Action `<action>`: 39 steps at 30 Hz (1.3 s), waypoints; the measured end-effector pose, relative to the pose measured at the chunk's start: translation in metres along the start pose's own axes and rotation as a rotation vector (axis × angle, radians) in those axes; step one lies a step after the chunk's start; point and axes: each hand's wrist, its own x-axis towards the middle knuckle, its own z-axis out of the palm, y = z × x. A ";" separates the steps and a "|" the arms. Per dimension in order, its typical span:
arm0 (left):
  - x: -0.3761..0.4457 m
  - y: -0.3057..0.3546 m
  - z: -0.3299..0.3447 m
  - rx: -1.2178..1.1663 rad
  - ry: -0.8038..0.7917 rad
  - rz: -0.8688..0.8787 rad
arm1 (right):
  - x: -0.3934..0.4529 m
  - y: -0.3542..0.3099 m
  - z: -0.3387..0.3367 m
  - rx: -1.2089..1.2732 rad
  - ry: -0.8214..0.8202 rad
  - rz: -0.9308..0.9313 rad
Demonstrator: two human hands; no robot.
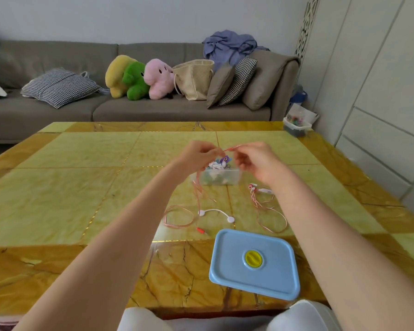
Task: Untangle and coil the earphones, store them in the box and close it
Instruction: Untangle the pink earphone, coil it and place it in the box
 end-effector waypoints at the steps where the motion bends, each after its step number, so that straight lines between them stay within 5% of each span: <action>1: -0.001 -0.006 -0.003 0.005 -0.016 -0.022 | 0.004 0.000 -0.006 0.155 0.105 0.011; 3: -0.005 -0.023 -0.008 0.013 -0.038 -0.071 | 0.010 0.001 -0.020 0.371 0.285 0.040; 6: -0.007 -0.042 -0.012 -0.055 -0.008 -0.129 | 0.013 0.008 -0.031 0.109 0.370 0.064; 9: -0.005 -0.043 -0.004 -0.074 -0.006 -0.121 | 0.008 0.026 -0.022 -0.382 0.087 0.141; 12: -0.002 -0.035 0.015 -0.016 -0.050 -0.058 | 0.001 0.036 -0.002 -0.516 -0.240 0.086; 14: 0.001 -0.036 0.026 0.044 -0.061 -0.029 | -0.003 0.040 0.010 -0.436 -0.300 0.065; 17: 0.002 -0.042 0.034 -0.030 -0.016 -0.054 | 0.000 0.049 0.011 -0.381 -0.101 0.020; 22: -0.004 -0.064 0.038 -0.111 -0.052 -0.120 | 0.008 0.067 -0.002 0.099 0.158 0.117; 29: 0.000 -0.078 0.050 -0.231 0.105 -0.131 | 0.011 0.089 -0.015 0.410 0.206 0.148; 34: -0.005 -0.086 0.059 -0.080 0.130 -0.150 | 0.010 0.099 -0.018 0.346 0.185 0.157; 39: 0.005 -0.090 0.050 -0.315 0.449 -0.170 | 0.016 0.087 -0.012 0.193 0.144 0.064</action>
